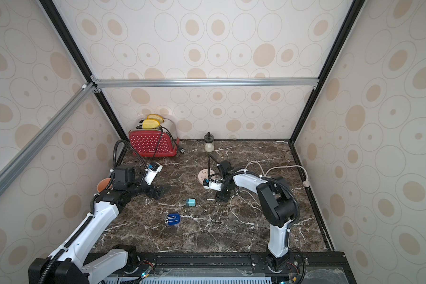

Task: Charge the electric shaver
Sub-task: Pick up the charging cable from the center of the board.

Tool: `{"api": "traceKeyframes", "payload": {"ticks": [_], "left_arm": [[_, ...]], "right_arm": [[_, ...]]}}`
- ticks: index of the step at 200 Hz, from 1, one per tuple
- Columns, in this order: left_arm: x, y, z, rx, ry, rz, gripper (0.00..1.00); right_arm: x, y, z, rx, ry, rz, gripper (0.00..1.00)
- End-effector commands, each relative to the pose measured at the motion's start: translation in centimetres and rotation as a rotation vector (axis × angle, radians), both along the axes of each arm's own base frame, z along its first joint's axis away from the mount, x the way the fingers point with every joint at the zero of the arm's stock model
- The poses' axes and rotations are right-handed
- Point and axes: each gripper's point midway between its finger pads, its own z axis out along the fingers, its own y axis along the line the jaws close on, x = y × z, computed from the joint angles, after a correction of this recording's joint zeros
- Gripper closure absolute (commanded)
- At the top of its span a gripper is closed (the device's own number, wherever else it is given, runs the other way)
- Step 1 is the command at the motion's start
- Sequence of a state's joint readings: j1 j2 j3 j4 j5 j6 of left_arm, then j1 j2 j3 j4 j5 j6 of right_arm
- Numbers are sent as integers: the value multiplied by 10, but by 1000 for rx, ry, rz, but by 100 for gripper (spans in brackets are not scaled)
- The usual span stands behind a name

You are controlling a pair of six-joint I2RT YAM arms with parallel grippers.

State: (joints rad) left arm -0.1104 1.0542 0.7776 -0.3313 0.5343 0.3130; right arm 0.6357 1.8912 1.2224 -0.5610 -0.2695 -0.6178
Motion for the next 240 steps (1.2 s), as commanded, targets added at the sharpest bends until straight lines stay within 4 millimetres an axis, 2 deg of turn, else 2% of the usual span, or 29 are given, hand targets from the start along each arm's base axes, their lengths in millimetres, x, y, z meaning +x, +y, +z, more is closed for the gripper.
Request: {"api": "traceKeyframes", "payload": {"ticks": [1, 26, 61, 77, 105, 132, 152, 175, 213, 240], "left_arm": [[-2, -4, 13, 19, -38, -50, 1], [-1, -4, 10, 13, -38, -47, 1], [-1, -5, 9, 5, -38, -48, 1], [-1, -6, 10, 8, -46, -56, 1], [3, -14, 15, 2, -93, -87, 2], [-2, -50, 10, 87, -185, -234, 1], [3, -70, 9, 43, -181, -293, 3], [3, -102, 9, -16, -199, -394, 6], [-8, -159, -10, -4, -161, -588, 12], [-7, -184, -18, 7, -184, -650, 17]], "right_arm": [[-14, -8, -11, -82, 41, 42, 39], [-12, -8, -15, -100, 28, 44, 53], [-13, -7, -10, -89, 16, 70, 88], [-13, -7, -1, -67, -17, 82, 100], [-12, -3, 29, 39, -140, 106, 100], [-18, -3, 60, 137, -248, 151, 100], [-21, -7, 77, 182, -312, 150, 100], [-28, -13, 89, 222, -321, 152, 100], [-38, -16, 105, 288, -336, 173, 100], [-40, -15, 112, 321, -352, 177, 100]]}}
